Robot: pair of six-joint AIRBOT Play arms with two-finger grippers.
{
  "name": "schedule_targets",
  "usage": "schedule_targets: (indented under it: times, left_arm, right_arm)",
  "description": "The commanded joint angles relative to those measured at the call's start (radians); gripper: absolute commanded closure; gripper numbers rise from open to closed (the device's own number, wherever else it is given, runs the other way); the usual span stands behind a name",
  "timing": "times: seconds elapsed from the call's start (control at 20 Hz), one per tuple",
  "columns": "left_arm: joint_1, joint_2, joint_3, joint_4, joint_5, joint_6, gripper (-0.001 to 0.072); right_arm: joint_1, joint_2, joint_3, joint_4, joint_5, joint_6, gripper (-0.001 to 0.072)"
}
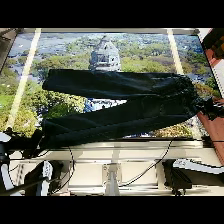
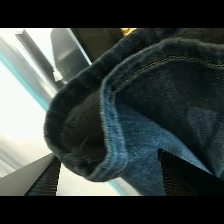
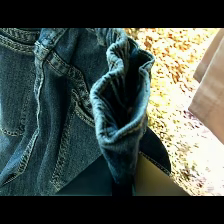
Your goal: Fold the clothes and pants, and hang the long-sleeved shirts on hangers.
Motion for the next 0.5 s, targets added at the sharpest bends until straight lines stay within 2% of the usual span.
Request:
schedule_targets:
  times: [0.0, 0.45]
  left_arm:
    - [0.0, 0.001, -0.001, -0.018, 0.024, 0.0, 0.0004]
    - [0.0, 0.0, -0.048, -0.037, 0.008, 0.019, 0.0014]
  right_arm:
    - [0.001, 0.001, 0.001, 0.0, 0.005, 0.0, 0.0656]
    - [0.001, 0.001, 0.0, 0.0, 0.004, 0.0, 0.0656]
